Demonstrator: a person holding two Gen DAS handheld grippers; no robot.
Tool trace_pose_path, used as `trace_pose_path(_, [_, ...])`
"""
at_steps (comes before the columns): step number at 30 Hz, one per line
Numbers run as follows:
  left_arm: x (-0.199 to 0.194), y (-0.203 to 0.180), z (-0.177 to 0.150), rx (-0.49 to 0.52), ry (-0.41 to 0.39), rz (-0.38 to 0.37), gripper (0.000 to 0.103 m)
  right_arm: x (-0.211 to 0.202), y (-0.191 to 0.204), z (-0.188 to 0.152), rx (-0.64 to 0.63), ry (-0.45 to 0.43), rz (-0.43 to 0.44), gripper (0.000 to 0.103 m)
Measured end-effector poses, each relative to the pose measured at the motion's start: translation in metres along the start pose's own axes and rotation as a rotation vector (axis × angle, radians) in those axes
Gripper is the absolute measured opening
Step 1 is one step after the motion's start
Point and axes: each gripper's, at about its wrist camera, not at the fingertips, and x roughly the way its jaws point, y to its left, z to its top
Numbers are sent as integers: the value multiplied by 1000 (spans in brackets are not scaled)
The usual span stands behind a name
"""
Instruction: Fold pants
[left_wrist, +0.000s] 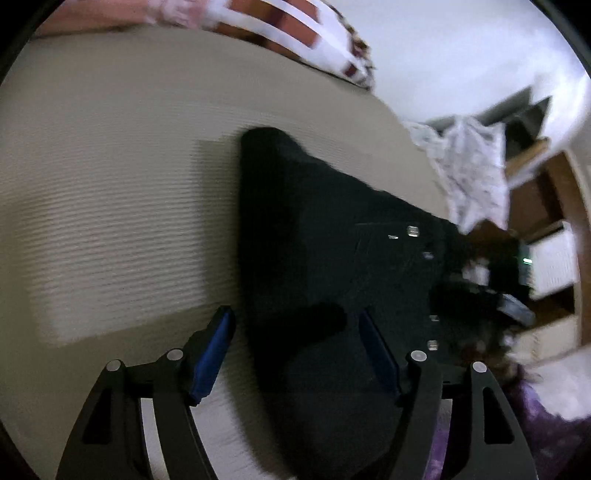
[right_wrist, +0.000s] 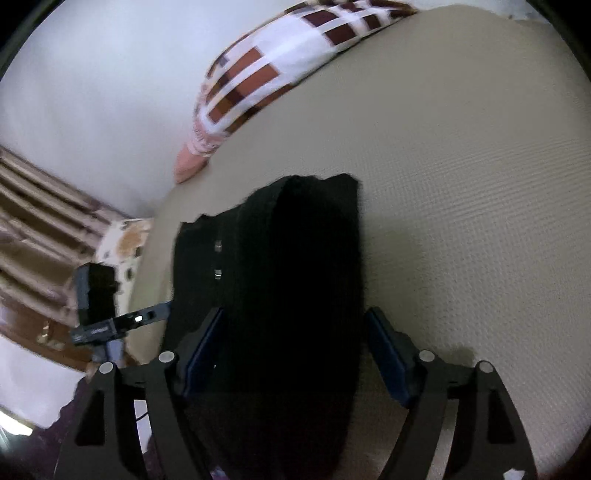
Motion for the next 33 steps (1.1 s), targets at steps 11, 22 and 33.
trace_pose_path(11, [5, -6, 15, 27, -115, 63, 24, 7, -4, 0, 67, -32, 80, 32])
trace_pose_path(22, [-53, 29, 34, -1, -243, 161, 20, 44, 45, 41, 23, -51, 202, 27])
trace_pose_path(33, [-47, 49, 32, 32, -257, 535, 85, 84, 58, 48, -26, 3, 86, 47])
